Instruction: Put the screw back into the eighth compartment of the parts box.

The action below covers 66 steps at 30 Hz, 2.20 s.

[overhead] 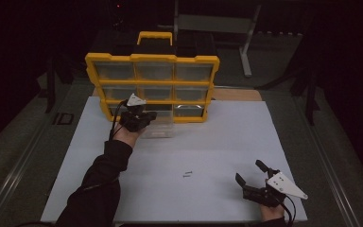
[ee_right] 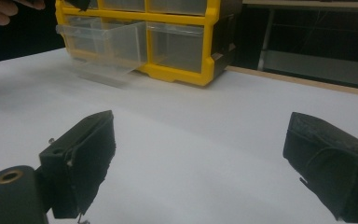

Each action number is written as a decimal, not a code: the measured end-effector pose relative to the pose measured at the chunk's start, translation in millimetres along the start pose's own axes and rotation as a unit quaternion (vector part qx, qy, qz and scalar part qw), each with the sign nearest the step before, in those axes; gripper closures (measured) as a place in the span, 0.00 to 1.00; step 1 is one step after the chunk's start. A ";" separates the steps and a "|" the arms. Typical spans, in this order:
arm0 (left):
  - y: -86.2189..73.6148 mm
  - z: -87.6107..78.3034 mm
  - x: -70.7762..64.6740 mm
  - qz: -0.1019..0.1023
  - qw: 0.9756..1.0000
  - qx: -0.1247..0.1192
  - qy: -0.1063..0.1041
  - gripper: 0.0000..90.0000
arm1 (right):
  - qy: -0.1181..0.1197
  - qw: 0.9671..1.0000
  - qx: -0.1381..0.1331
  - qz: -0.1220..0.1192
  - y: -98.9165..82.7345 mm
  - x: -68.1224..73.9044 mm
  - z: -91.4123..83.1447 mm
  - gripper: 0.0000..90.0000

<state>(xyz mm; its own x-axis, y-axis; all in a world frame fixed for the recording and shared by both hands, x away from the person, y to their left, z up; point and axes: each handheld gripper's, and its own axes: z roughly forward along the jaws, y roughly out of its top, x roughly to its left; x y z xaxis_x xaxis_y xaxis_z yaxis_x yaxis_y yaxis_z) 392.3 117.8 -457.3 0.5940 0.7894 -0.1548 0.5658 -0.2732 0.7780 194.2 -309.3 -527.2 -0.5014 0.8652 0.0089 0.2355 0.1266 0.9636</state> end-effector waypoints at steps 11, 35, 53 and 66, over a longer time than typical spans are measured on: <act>0.1 16.0 4.9 -0.007 0.999 0.049 0.002 0.96 | 0.000 1.000 0.001 0.000 -0.2 -0.2 0.1 0.10; 8.8 3.5 -2.0 0.004 0.998 0.056 -0.028 0.02 | -0.001 1.000 0.002 -0.001 -0.1 0.1 0.2 0.10; 7.4 -18.4 -34.0 0.051 0.995 0.030 -0.077 0.00 | 0.000 1.000 0.003 -0.001 0.0 0.8 0.4 0.10; -11.1 -12.2 -68.4 0.088 0.987 0.030 -0.132 0.01 | 0.001 1.000 0.003 -0.001 0.1 0.9 0.3 0.10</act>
<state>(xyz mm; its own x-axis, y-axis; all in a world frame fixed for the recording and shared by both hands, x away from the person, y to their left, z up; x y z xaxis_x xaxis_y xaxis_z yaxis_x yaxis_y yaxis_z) 338.4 73.5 -447.9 0.8102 0.5579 -0.1799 0.4685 -0.4319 0.7707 194.0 -308.4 -527.2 -0.5034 0.8640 0.0071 0.2387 0.1312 0.9622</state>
